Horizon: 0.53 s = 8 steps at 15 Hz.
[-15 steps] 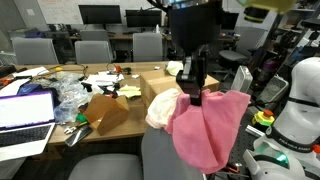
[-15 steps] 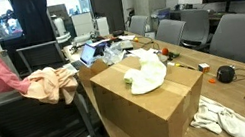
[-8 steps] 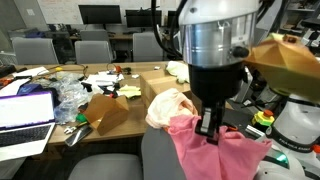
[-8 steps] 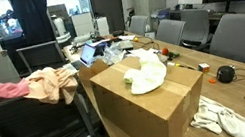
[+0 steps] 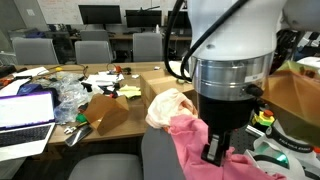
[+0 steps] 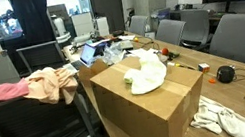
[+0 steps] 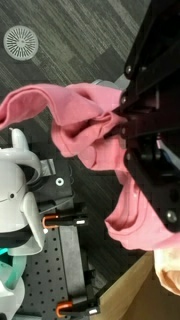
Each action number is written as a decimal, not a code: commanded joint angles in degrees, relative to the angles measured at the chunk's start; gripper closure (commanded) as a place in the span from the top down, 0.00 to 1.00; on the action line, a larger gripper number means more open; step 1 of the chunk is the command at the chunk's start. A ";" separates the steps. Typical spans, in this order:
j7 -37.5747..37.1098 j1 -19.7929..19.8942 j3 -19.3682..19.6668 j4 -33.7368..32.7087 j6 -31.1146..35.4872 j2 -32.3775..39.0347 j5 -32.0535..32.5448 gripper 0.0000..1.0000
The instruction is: Get the three objects from the cardboard box then put them on the headrest of the grey chair
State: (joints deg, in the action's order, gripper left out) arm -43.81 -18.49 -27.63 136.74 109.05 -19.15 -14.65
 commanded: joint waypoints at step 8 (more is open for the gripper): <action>-7.52 0.95 1.30 -0.84 7.19 1.16 0.43 0.02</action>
State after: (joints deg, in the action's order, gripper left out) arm -49.05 -17.90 -26.77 136.46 114.29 -18.63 -14.63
